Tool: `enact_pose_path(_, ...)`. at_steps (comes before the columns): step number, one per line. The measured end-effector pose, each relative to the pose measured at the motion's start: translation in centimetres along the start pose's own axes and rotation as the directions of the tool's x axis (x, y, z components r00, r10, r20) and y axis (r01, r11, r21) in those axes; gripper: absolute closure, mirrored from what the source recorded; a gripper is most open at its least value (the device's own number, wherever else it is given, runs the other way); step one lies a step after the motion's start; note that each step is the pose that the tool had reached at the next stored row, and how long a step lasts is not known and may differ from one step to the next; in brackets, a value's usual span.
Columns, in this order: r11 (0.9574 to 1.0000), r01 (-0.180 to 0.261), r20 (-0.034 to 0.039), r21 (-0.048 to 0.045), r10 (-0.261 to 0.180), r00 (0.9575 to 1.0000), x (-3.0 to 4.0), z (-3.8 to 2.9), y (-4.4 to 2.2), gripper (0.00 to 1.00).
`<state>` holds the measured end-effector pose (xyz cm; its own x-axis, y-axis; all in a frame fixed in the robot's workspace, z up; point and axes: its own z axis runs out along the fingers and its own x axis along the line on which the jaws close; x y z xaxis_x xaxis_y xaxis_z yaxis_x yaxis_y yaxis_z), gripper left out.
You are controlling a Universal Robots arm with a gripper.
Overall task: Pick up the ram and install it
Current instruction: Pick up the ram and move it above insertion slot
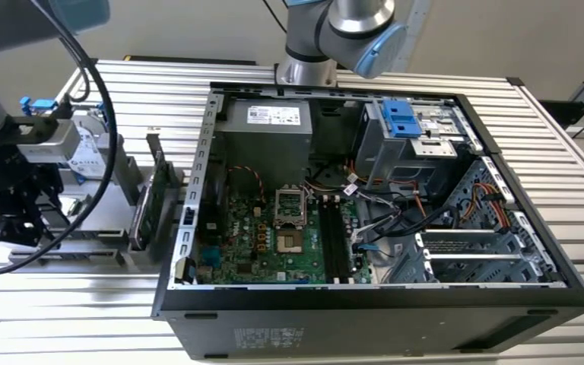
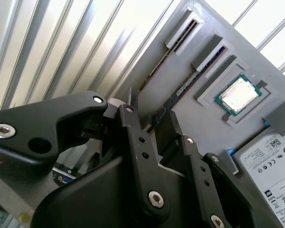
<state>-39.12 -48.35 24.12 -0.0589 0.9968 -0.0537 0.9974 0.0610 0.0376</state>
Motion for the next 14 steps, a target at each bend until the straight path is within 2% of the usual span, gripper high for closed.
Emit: enact_pose_path(14,1.0000,0.000,0.0073,0.0005,0.000,1.0000,0.09,0.57,-0.02,0.00)
